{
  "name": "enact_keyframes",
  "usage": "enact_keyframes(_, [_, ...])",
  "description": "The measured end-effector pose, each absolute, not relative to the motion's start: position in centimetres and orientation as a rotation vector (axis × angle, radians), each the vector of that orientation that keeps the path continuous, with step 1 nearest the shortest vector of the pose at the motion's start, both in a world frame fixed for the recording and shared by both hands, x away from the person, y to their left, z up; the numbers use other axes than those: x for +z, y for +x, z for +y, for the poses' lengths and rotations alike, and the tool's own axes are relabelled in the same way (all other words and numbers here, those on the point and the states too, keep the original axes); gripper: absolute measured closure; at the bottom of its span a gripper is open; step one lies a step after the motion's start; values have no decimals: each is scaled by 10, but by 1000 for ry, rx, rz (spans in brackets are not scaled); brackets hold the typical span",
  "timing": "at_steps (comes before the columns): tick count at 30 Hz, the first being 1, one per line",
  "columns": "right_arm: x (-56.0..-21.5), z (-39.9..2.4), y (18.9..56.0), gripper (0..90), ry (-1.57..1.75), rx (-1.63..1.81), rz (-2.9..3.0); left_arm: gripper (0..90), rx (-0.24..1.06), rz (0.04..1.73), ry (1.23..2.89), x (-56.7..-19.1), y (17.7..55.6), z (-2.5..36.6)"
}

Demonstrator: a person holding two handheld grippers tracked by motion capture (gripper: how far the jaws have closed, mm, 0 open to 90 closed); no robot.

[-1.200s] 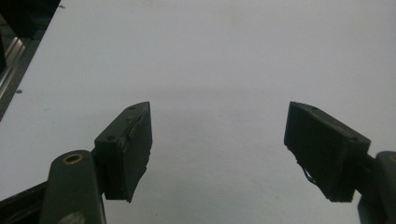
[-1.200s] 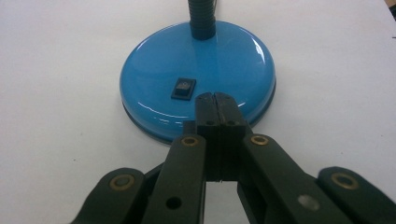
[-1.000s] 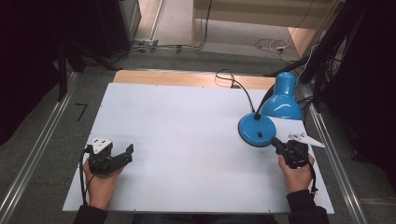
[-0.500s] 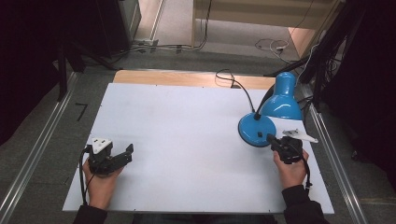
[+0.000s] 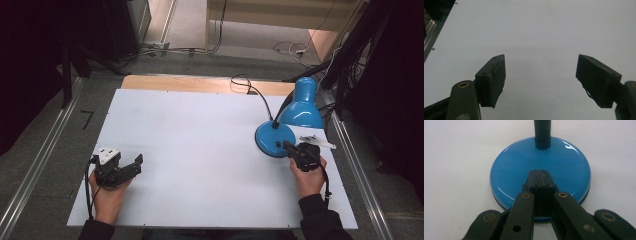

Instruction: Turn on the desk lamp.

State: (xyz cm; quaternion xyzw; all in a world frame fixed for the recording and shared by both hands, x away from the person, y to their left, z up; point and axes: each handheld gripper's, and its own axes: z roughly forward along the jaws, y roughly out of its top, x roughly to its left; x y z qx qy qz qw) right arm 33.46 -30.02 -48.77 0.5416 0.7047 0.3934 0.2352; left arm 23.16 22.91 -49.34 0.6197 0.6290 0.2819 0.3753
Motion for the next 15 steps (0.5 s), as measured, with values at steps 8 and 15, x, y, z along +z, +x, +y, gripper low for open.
enact_keyframes(8, [-489,-296,340,880,1483,1078,1935,244,721,1610,1583,-494,232,229])
enact_keyframes(15, [-491,-295,343,880,1485,1076,1933,244,721,1610,1585,-493,232,229])
